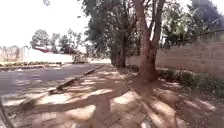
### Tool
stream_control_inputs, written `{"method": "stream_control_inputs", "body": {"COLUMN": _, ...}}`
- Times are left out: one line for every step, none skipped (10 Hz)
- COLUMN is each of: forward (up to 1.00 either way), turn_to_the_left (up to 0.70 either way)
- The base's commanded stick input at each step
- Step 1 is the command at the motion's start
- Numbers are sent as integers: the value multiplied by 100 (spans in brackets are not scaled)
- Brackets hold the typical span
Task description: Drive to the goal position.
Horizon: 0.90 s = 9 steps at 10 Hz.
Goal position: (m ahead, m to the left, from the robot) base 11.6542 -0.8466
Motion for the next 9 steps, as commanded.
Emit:
{"method": "stream_control_inputs", "body": {"forward": 50, "turn_to_the_left": 50}}
{"method": "stream_control_inputs", "body": {"forward": 50, "turn_to_the_left": 50}}
{"method": "stream_control_inputs", "body": {"forward": 50, "turn_to_the_left": 50}}
{"method": "stream_control_inputs", "body": {"forward": 50, "turn_to_the_left": 0}}
{"method": "stream_control_inputs", "body": {"forward": 50, "turn_to_the_left": 0}}
{"method": "stream_control_inputs", "body": {"forward": 50, "turn_to_the_left": 0}}
{"method": "stream_control_inputs", "body": {"forward": 50, "turn_to_the_left": 0}}
{"method": "stream_control_inputs", "body": {"forward": 50, "turn_to_the_left": 0}}
{"method": "stream_control_inputs", "body": {"forward": 50, "turn_to_the_left": 0}}
